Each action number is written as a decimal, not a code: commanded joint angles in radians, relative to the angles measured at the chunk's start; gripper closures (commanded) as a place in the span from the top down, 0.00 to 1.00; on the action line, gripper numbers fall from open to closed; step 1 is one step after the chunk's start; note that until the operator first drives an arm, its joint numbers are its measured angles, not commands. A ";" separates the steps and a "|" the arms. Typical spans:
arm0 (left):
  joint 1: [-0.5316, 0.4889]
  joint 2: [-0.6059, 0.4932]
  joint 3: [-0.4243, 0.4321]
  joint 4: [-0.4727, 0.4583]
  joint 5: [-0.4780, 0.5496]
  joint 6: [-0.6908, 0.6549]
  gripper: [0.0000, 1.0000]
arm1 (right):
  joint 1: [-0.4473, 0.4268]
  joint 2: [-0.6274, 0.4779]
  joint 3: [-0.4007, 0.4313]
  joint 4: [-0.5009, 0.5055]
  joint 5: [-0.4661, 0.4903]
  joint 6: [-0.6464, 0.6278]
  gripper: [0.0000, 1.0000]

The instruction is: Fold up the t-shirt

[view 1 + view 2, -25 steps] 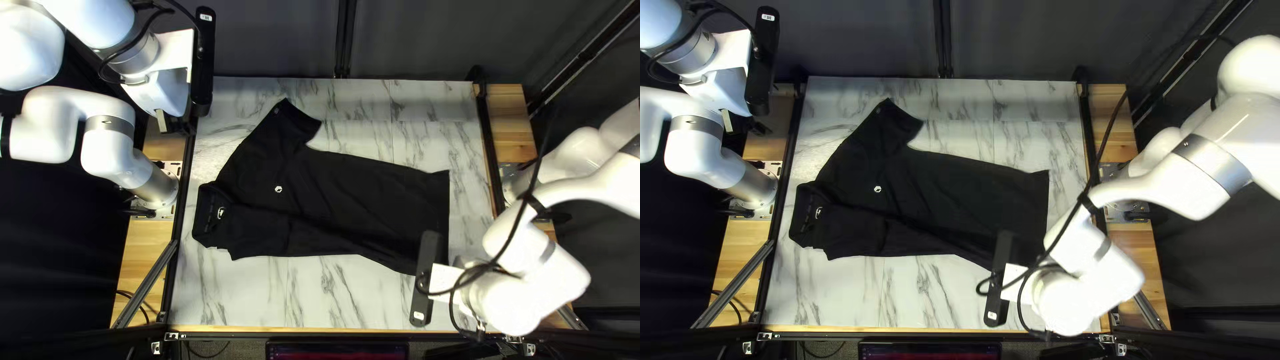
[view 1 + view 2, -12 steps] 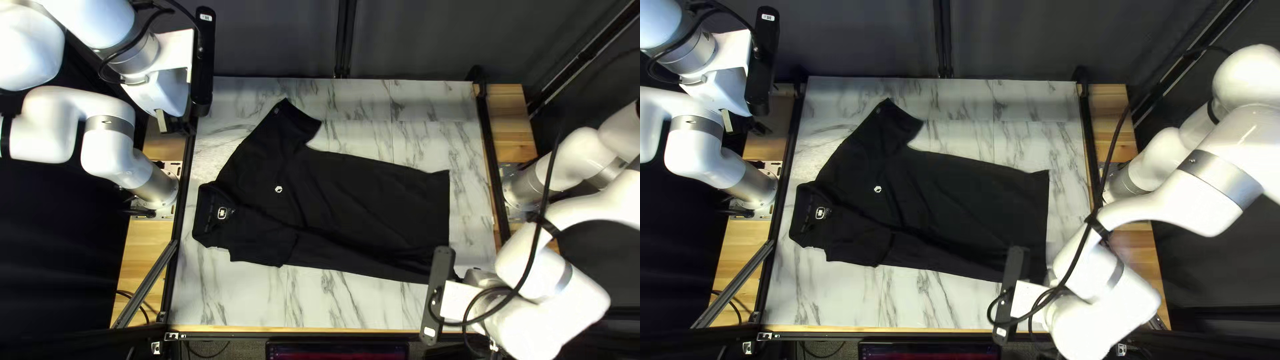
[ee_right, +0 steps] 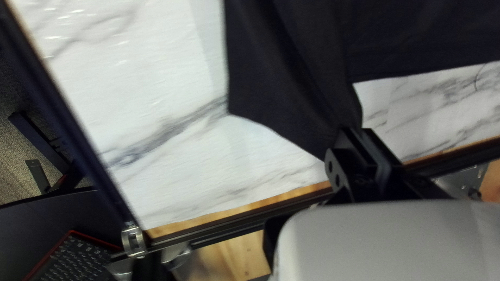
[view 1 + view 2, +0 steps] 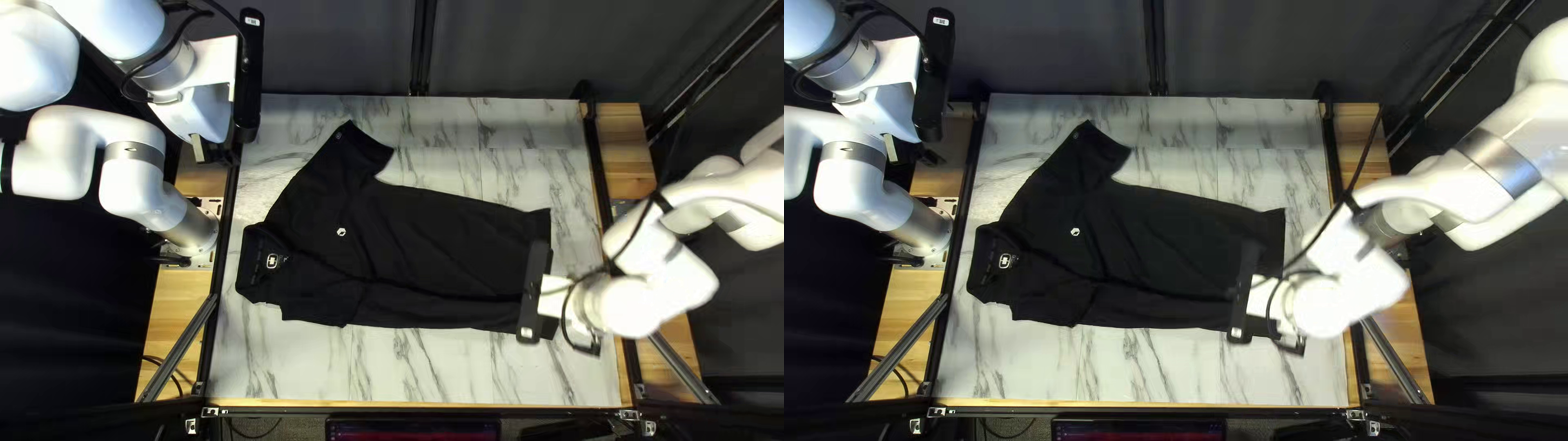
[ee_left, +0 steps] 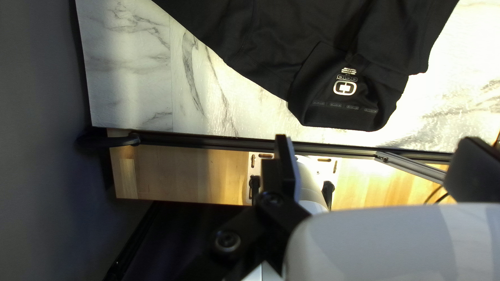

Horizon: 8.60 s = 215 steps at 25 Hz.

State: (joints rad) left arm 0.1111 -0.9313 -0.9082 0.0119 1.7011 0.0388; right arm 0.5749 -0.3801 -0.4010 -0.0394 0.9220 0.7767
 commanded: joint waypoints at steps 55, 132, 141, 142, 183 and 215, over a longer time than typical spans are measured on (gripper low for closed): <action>0.000 0.000 0.000 0.000 0.000 0.000 1.00 | -0.291 0.777 -0.564 0.408 -0.667 -0.915 0.01; 0.000 0.000 0.000 0.000 0.000 0.000 1.00 | 0.044 0.978 -1.194 -0.403 -0.004 0.020 0.00; 0.000 0.000 0.000 0.000 0.000 0.000 1.00 | 0.091 1.112 -1.374 -0.357 0.084 0.034 0.00; 0.000 0.000 0.000 0.000 0.000 0.000 1.00 | 0.089 1.113 -1.370 -0.354 0.078 0.032 0.00; 0.000 0.000 0.000 0.000 0.000 0.000 1.00 | -0.203 0.586 -0.428 0.149 -0.297 -1.089 0.76; 0.000 0.000 0.000 0.000 0.000 0.000 1.00 | 0.188 0.826 -0.980 0.077 0.168 -0.493 0.00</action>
State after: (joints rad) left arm 0.1111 -0.9313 -0.9082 0.0119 1.7011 0.0388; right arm 0.7257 0.3821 -1.2885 0.0221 1.0320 0.2335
